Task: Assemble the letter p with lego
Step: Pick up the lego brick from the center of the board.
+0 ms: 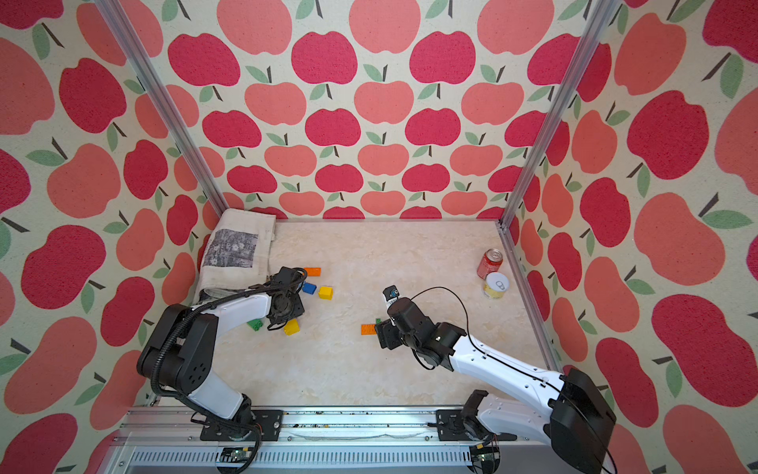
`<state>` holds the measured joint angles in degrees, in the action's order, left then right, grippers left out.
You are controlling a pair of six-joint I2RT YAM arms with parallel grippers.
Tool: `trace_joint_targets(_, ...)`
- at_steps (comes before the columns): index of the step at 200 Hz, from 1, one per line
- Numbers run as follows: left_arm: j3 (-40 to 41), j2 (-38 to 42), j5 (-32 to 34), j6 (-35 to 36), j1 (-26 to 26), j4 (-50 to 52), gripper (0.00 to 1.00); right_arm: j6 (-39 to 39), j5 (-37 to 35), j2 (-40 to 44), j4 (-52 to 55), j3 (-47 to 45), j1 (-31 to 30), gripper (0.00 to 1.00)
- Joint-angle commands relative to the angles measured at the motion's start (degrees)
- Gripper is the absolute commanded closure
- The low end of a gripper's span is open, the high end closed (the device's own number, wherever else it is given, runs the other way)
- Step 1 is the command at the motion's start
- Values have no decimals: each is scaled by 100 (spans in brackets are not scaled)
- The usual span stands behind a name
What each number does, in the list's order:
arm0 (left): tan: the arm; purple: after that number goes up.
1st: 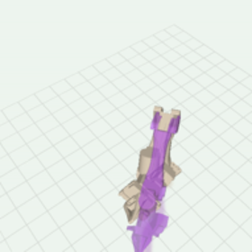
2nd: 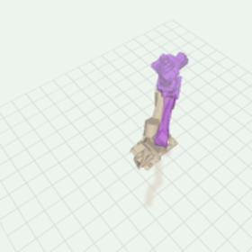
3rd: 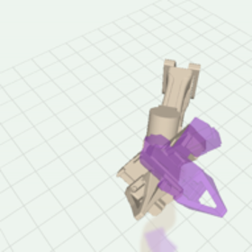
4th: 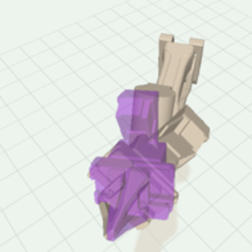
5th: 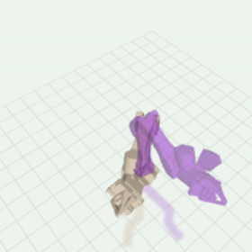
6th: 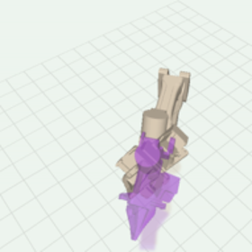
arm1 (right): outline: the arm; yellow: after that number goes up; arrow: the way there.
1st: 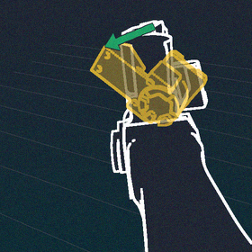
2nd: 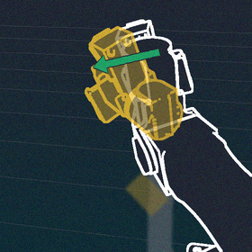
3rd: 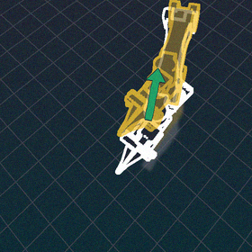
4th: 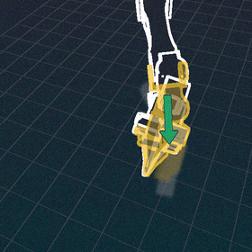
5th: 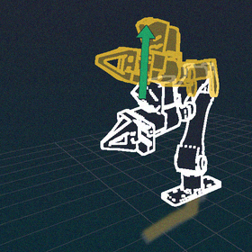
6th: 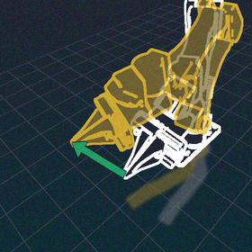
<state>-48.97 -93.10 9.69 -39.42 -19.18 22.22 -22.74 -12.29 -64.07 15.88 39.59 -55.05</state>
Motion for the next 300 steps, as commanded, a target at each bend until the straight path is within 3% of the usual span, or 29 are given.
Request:
trace_joint_targets(1,7,78,-90,57,-63,-90,73,-70,-33,9,10,-45,20,22)
trace_joint_targets(33,244,687,-304,217,-155,-569,83,-208,-72,25,-61,-46,29,22)
trace_joint_targets(89,257,1547,-934,487,-632,-1111,86,-495,157,35,-699,-242,36,23)
trace_joint_targets(113,308,1537,-1495,-37,-925,-1647,86,-856,468,19,-1504,-537,38,26)
trace_joint_targets(145,271,1377,-1960,-1236,-1538,-2349,86,-1508,741,-198,-2963,-1035,-25,38)
trace_joint_targets(197,916,1223,-2219,-2507,-1841,-4074,87,-1279,-208,-349,-4225,-1438,-537,47)
trace_joint_targets(300,1355,982,-1939,-3339,-2434,-5043,87,-769,-977,-1254,-6385,-1773,-718,59)
